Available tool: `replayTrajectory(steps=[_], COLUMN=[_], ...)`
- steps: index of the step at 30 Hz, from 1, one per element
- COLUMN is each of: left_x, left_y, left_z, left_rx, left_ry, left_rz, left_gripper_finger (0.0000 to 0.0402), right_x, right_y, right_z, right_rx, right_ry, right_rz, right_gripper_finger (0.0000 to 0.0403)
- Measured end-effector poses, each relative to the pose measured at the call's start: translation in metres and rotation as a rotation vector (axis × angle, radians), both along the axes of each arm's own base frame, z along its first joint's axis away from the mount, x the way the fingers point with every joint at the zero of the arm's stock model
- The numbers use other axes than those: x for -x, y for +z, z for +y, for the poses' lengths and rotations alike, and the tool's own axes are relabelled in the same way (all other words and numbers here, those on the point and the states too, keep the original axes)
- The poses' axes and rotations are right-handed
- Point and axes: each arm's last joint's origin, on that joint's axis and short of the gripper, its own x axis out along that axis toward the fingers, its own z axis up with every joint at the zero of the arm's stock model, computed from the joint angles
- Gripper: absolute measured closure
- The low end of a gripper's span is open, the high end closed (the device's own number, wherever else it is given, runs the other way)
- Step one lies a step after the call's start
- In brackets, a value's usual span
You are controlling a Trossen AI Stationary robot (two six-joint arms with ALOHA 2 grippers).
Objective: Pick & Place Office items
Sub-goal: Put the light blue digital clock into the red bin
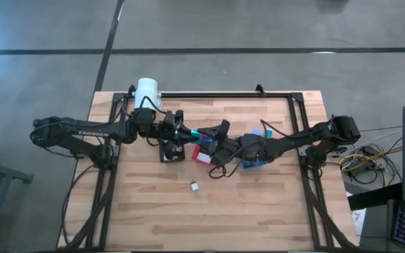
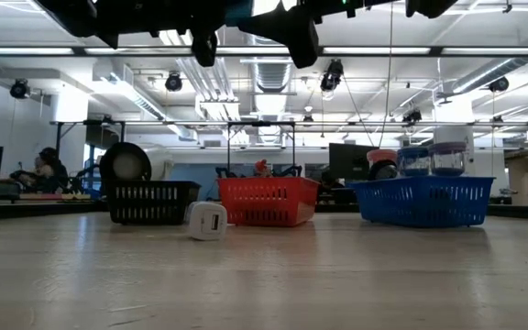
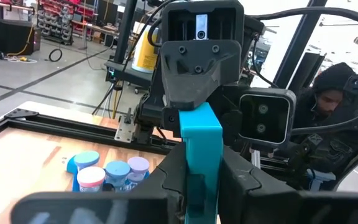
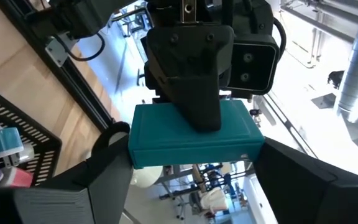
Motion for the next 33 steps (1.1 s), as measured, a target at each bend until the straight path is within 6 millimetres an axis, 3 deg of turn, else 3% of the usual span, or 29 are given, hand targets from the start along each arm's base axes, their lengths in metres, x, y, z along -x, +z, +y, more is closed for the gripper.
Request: replayTrajectory(steps=[9, 33], left_x=[-0.0002, -0.0006], left_y=[-0.0007, -0.0007], left_z=[0.0002, 0.0005], left_rx=[-0.008, -0.039], left_ry=[0.006, 0.009], left_rz=[0.005, 0.002], left_gripper_finger=[0.0342, 0.0194], right_x=[0.0013, 0.0020], right_y=[0.0013, 0.0003], right_z=[-0.0006, 0.0038], right_rx=[-0.019, -0.036], right_ry=[-0.027, -0.011], right_rz=[-0.004, -0.004], right_gripper_finger=[0.0112, 0.0114])
